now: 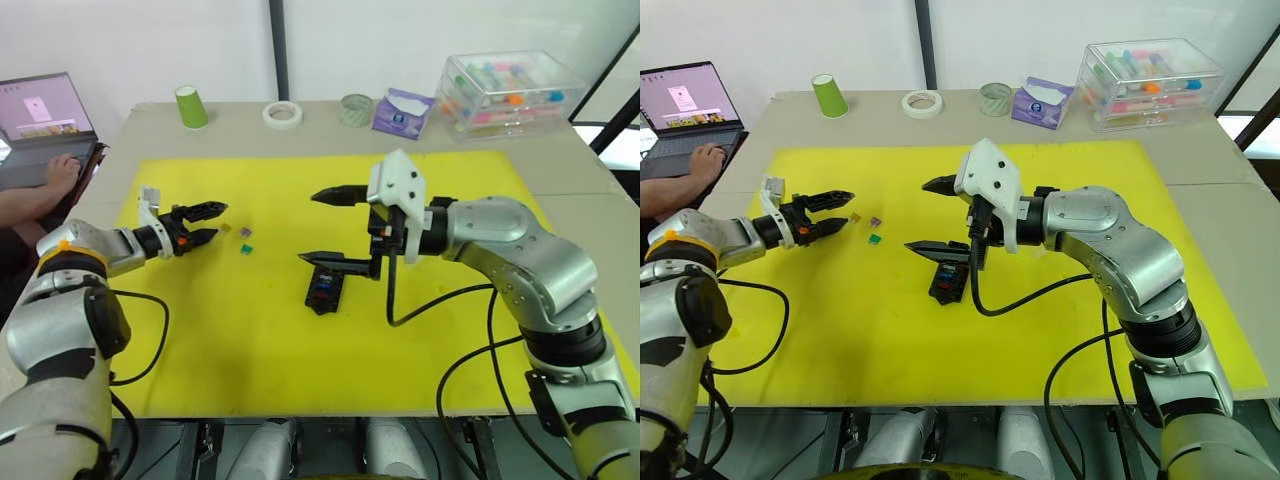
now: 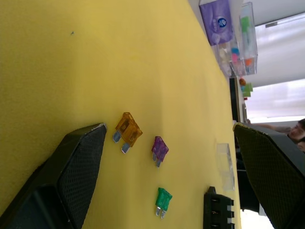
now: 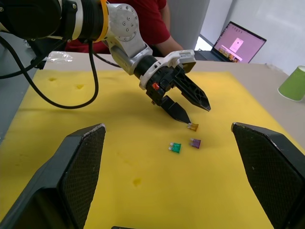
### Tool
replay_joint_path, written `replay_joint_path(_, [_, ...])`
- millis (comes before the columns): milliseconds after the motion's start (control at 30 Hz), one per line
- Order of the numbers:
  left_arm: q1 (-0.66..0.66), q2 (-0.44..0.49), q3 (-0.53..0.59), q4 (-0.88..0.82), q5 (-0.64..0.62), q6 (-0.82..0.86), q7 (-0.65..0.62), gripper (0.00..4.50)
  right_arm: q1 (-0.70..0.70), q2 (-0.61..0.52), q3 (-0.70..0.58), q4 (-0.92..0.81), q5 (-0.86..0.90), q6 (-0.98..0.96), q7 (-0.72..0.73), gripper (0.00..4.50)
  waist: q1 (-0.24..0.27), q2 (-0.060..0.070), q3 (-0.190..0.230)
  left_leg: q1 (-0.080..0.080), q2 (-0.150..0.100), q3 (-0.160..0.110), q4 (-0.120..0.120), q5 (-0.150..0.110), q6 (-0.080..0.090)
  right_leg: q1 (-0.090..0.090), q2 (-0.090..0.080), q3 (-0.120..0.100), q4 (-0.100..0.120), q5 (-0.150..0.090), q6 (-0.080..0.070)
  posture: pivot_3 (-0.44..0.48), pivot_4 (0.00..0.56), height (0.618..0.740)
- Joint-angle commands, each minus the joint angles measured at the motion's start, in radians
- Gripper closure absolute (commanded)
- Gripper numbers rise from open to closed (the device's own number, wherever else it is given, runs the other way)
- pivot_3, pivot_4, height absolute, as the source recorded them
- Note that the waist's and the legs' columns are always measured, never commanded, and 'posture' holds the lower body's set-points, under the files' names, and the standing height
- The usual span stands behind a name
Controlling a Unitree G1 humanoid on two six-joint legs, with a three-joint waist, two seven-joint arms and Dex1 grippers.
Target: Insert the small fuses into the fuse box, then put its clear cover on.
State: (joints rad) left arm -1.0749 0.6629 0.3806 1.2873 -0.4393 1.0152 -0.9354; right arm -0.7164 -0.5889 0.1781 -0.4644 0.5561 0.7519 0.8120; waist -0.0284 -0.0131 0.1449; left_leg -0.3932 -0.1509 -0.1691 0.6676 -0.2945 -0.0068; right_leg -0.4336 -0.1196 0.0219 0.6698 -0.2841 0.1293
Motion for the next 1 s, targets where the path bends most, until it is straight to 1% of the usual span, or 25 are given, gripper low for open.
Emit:
replay_joint_path(33, [-0.018, -0.017, 0.005, 0.005, 0.014, -0.005, -0.001, 0.00, -0.030, 0.011, -0.028, -0.024, 0.012, -0.007, -0.005, 0.03, 0.005, 0.000, 0.000, 0.000, 0.000, 0.000, 0.000, 0.000, 0.000, 0.000, 0.000, 0.000, 0.000, 0.000, 0.000, 0.000, 0.150, 0.740])
replay_joint_path(200, [-0.021, -0.026, 0.009, 0.003, 0.021, -0.015, -0.020, 0.00, -0.033, 0.015, -0.028, -0.025, 0.013, -0.004, -0.007, 0.03, 0.013, 0.000, 0.000, 0.000, -0.001, 0.000, 0.001, 0.000, 0.000, 0.001, 0.000, 0.000, 0.000, 0.000, 0.000, 0.000, 0.150, 0.740])
replay_joint_path(800, [-0.032, -0.044, -0.011, -0.005, 0.054, 0.007, -0.070, 0.00, -0.034, 0.020, -0.024, -0.020, 0.016, -0.003, -0.008, 0.03, 0.013, 0.000, 0.000, 0.000, -0.001, 0.000, 0.001, 0.000, 0.000, 0.001, 0.000, 0.000, 0.000, 0.000, 0.000, 0.000, 0.150, 0.740])
replay_joint_path(1000, [-0.025, -0.051, -0.016, -0.004, 0.071, -0.013, -0.063, 0.00, -0.034, 0.020, -0.021, -0.020, 0.013, -0.002, -0.008, 0.03, 0.012, 0.000, 0.000, 0.000, -0.001, 0.000, 0.001, 0.000, 0.000, 0.001, 0.000, 0.000, 0.000, 0.000, 0.000, 0.000, 0.150, 0.740])
